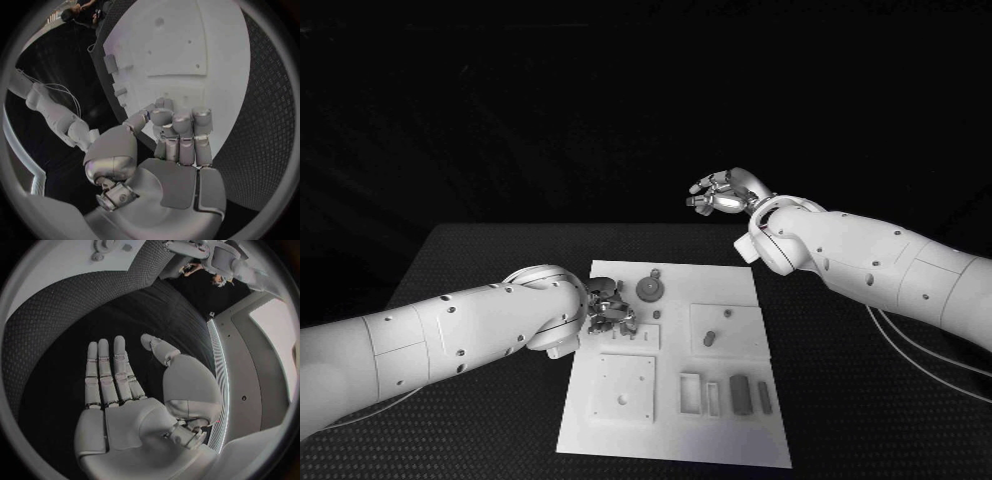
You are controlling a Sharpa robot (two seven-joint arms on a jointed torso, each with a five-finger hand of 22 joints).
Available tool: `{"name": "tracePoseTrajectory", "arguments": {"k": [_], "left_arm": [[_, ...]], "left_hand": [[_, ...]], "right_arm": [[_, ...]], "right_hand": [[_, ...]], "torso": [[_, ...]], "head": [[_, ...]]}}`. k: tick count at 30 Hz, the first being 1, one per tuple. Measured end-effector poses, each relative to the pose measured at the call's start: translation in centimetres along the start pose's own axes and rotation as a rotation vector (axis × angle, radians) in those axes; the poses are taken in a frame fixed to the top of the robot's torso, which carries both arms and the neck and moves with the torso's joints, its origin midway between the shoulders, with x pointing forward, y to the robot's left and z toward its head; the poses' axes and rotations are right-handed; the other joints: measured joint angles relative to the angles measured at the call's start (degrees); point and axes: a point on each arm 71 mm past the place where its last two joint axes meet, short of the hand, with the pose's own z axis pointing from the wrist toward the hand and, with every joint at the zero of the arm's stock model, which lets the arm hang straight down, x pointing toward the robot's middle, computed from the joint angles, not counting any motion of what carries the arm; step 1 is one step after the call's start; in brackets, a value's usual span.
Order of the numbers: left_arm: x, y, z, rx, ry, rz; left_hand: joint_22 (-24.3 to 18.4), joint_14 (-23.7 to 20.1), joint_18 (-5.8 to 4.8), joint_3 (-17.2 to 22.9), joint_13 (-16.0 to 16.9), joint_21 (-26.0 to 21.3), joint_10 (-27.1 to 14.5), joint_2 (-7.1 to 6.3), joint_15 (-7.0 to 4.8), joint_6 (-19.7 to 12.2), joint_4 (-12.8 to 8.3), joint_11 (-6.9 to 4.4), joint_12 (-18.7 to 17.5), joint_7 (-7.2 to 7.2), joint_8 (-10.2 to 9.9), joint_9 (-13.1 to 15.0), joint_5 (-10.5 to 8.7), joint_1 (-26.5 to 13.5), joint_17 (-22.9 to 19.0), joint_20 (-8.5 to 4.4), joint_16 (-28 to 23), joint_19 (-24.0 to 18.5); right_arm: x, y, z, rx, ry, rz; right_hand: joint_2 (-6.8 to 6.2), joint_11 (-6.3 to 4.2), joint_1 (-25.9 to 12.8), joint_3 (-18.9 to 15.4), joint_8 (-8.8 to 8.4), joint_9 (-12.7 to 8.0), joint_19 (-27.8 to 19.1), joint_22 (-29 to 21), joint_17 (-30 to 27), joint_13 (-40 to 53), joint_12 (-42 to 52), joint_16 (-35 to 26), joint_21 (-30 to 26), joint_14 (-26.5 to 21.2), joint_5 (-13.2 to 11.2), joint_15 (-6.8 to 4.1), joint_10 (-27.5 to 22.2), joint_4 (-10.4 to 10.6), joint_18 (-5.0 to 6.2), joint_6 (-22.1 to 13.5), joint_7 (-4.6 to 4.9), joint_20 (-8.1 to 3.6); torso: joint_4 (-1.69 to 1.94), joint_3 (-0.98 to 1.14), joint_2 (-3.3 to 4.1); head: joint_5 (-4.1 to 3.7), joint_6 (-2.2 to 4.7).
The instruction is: Assemble the parts on the task board
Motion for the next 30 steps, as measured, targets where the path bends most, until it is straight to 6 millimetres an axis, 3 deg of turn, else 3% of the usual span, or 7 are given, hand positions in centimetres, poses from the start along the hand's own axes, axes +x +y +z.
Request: {"name": "tracePoseTrajectory", "arguments": {"k": [5,30], "left_arm": [[0.08,0.11,0.13,-0.003,0.0,0.016],[0.48,0.01,0.21,0.002,0.018,0.051]], "left_hand": [[0.0,0.0,-0.04,0.0,-0.3,0.0,0.0,-0.31,0.0,0.0,0.0,0.01,0.0,0.0,0.0,1.3,1.13,-0.3,-0.5,0.0,0.4,0.0],[0.0,0.0,-0.1,0.1,-0.5,0.0,0.0,-0.51,-0.03,0.1,0.2,0.03,0.0,-0.05,-0.1,2.0,1.11,-0.7,-0.7,0.01,0.4,0.0]], "right_arm": [[0.09,0.07,0.02,-0.001,0.003,0.001],[0.35,0.22,0.09,-0.004,0.011,0.004]], "right_hand": [[0.0,0.1,0.0,-0.2,0.0,-0.1,0.0,0.0,0.0,-0.2,0.0,-0.2,0.0,0.0,0.2,0.0,-0.1,-0.2,0.0,0.0,0.02,0.0],[0.0,0.19,0.0,-0.3,0.0,-0.3,0.0,0.0,0.1,-0.9,0.0,-0.5,-0.4,0.0,0.2,-0.01,-0.2,0.0,0.0,0.0,0.02,0.0]], "torso": [[0.02,0.01,-0.02],[0.05,-0.02,-0.03]], "head": [[-0.04,-0.05],[-0.26,-0.54]]}}
